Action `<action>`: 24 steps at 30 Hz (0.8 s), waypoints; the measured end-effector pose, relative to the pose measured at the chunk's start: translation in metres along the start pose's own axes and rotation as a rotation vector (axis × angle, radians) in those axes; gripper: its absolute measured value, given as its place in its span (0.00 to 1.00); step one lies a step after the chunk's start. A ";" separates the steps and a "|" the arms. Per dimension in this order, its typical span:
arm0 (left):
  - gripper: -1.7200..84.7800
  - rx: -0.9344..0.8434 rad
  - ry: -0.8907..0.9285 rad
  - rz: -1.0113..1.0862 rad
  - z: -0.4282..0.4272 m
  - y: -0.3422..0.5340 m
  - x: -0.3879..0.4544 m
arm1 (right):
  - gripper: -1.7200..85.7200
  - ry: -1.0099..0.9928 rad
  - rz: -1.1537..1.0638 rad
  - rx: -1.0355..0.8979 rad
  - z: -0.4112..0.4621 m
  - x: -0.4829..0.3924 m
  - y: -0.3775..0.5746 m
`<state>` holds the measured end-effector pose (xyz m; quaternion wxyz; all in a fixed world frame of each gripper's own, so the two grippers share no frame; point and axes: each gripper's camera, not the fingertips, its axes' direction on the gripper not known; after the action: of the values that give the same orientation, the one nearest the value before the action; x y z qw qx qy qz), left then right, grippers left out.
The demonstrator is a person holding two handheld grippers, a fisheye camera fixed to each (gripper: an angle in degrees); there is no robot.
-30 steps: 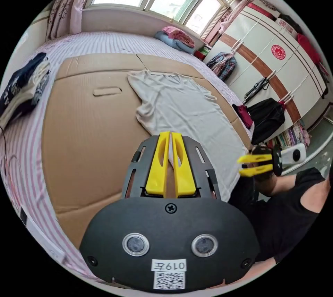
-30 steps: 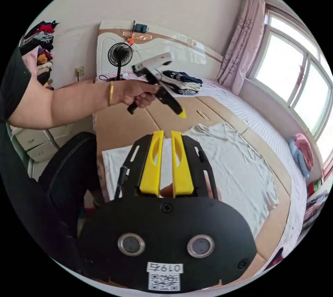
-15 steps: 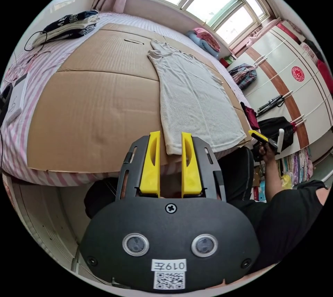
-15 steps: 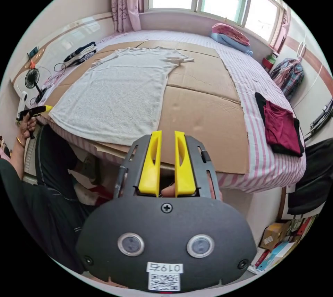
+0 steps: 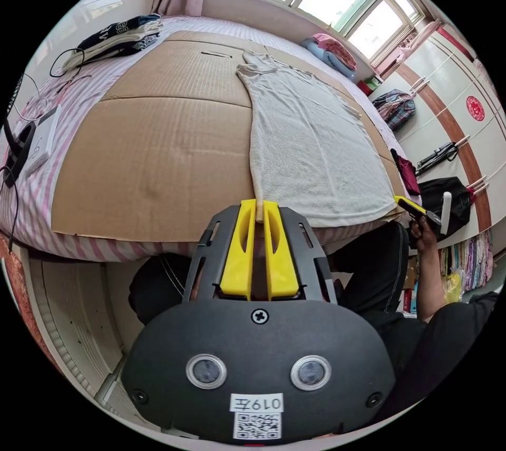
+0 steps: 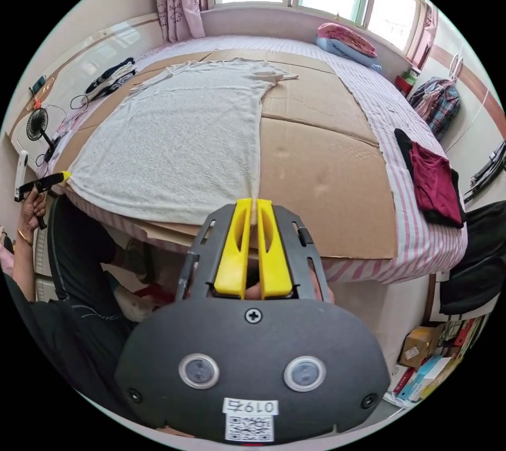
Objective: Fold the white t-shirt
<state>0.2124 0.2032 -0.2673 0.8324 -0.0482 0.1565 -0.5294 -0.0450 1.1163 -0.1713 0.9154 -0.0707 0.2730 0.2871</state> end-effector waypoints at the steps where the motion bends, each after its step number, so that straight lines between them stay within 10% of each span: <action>1: 0.04 -0.006 -0.001 0.016 -0.002 0.002 0.002 | 0.02 0.001 -0.006 -0.004 -0.003 -0.001 0.000; 15: 0.04 -0.183 0.147 0.138 -0.012 0.016 -0.009 | 0.09 0.048 -0.059 -0.125 -0.073 -0.005 0.000; 24: 0.08 0.084 0.197 0.040 -0.026 -0.092 -0.068 | 0.10 0.027 0.019 -0.040 -0.107 0.003 -0.066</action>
<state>0.0983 0.2264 -0.2552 0.8246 0.0423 0.2162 -0.5211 -0.0546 1.0324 -0.2644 0.9073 -0.0903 0.2800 0.3003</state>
